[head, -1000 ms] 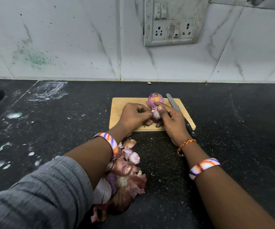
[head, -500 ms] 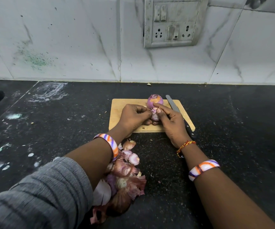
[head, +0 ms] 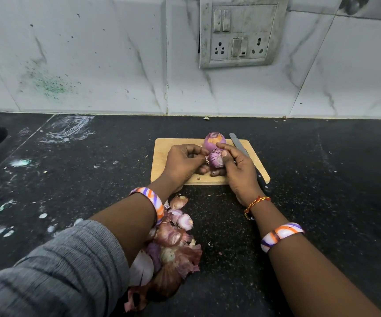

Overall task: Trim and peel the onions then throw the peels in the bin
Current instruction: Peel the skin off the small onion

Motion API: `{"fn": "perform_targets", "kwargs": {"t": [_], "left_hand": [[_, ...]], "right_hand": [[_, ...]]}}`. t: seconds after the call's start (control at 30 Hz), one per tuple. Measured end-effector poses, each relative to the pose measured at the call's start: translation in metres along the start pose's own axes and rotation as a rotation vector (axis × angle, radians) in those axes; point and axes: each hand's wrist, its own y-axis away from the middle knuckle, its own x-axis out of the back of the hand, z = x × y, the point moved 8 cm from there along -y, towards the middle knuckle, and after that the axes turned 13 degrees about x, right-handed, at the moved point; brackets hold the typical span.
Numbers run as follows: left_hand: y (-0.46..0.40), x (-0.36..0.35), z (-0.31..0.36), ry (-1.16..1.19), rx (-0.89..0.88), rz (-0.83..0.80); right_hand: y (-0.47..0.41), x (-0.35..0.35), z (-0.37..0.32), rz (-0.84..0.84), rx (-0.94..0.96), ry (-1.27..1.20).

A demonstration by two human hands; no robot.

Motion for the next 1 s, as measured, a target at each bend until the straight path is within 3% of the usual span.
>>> {"fn": "perform_targets", "kwargs": {"t": [0.27, 1.0], "left_hand": [[-0.002, -0.001, -0.002, 0.013, 0.037, 0.015], [-0.004, 0.002, -0.003, 0.010, 0.011, 0.012]], "right_hand": [[0.002, 0.001, 0.005, 0.099, -0.128, -0.302], [0.003, -0.004, -0.002, -0.022, -0.127, -0.307]]}}
